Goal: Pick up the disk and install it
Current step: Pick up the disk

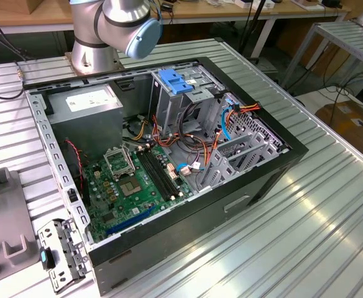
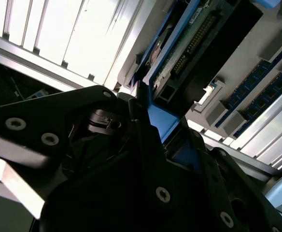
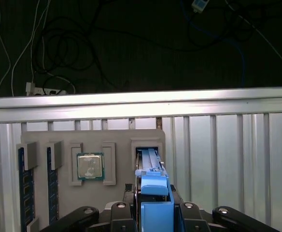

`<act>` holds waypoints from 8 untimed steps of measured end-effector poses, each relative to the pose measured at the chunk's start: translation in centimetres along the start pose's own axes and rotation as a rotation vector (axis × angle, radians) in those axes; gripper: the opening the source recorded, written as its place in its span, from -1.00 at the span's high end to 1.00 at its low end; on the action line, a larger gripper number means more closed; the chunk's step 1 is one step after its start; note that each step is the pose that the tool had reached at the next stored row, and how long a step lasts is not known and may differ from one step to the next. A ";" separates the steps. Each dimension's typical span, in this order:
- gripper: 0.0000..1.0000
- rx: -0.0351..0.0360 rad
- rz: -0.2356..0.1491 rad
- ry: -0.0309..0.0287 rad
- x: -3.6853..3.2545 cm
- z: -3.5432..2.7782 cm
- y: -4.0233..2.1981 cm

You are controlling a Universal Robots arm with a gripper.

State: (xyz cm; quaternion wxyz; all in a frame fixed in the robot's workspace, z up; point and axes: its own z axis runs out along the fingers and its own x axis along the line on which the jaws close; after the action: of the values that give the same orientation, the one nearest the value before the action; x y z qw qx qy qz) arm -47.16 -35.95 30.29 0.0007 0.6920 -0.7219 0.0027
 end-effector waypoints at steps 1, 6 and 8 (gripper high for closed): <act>0.26 0.0000 0.000 0.0000 0.00 -0.13 0.00; 0.26 0.0006 0.000 0.0000 0.00 -0.77 0.00; 0.26 0.0007 0.000 0.0000 0.00 -1.04 0.00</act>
State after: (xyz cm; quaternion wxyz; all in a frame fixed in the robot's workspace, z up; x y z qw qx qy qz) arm -47.15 -35.95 31.34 0.0005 0.6920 -0.7219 0.0030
